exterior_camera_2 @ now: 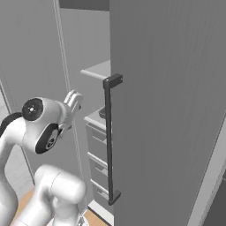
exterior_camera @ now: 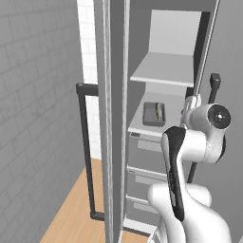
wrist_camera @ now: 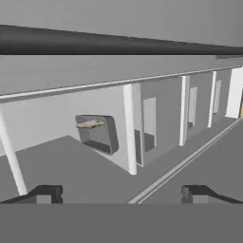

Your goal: Take the meat container that has the fish and place it on the second highest rack of the freezer. Then take the vegetable container that has the carrot and tomato and place it on the highest rack of the freezer.

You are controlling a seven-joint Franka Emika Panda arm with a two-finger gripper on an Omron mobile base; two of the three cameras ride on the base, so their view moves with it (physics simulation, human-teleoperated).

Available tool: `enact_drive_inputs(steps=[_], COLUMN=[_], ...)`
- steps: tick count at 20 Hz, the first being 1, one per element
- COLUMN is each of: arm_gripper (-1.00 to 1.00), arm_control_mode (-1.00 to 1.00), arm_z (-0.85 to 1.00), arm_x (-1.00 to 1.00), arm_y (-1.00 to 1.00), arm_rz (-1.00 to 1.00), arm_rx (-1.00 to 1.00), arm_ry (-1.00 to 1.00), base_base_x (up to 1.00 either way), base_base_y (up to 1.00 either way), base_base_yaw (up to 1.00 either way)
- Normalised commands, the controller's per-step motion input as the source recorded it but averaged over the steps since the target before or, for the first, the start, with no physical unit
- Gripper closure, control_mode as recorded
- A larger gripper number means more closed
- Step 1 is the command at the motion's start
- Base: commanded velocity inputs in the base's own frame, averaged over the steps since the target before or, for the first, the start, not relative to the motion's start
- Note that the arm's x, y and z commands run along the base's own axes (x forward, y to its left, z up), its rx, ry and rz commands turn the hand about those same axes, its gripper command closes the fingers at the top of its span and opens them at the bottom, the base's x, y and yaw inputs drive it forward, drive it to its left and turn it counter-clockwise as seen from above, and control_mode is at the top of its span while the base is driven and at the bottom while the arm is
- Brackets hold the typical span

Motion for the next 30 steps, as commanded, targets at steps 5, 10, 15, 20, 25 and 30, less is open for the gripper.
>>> enact_drive_inputs(steps=[5, 10, 15, 20, 25, 30], arm_gripper=[-1.00, -1.00, -1.00, -1.00, -1.00, -1.00], arm_control_mode=[-1.00, -1.00, -1.00, 1.00, 1.00, 1.00], arm_z=[-0.09, -0.29, -0.18, 0.00, 0.00, 0.00], arm_x=[-0.81, -0.03, -0.33, 0.00, 0.00, 0.00], arm_y=[0.09, 0.19, 0.00, 0.00, 0.00, 0.00], arm_rz=[0.00, 0.02, 0.00, 0.00, 0.00, 0.00], arm_rx=[-0.07, -0.04, 0.00, 0.00, 0.00, 0.00], arm_ry=[0.07, 0.06, -0.03, 0.00, 0.00, 0.00], base_base_x=[0.00, 0.00, 0.00, -1.00, -0.97, -0.49], base_base_y=[0.00, 0.00, 0.00, 0.01, -0.02, -0.49], base_base_yaw=[0.00, 0.00, 0.00, -0.12, -0.45, -0.55])
